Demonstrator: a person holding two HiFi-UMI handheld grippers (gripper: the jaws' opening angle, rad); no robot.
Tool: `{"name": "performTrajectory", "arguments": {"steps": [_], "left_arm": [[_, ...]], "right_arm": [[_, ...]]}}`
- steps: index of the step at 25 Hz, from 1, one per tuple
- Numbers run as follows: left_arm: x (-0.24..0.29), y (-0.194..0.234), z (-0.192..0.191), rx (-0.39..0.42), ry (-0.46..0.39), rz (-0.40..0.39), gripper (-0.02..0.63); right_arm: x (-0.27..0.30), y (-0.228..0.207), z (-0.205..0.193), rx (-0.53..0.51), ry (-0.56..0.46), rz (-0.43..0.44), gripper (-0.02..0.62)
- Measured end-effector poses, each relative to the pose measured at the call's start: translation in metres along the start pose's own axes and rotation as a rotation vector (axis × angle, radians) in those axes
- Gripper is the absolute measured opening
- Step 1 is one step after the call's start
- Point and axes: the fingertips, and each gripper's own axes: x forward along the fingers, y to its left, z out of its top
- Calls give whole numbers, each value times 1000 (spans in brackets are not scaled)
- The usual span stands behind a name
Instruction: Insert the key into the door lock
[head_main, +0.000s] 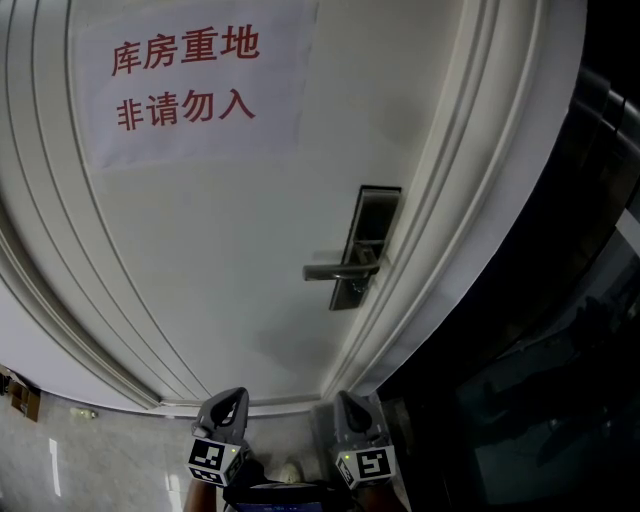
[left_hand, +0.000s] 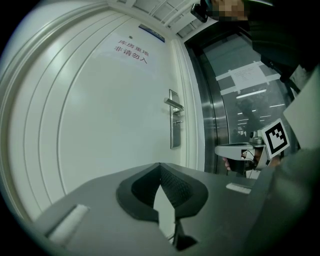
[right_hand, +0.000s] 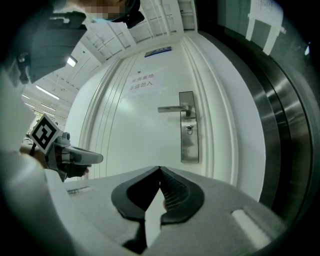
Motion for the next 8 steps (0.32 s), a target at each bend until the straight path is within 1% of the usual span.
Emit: {"name": "performTrajectory", "arguments": {"steps": [8], "left_arm": [[3, -1, -2, -2, 6, -8, 2]], "right_arm": [[2, 2, -3, 0, 8, 7, 2]]}}
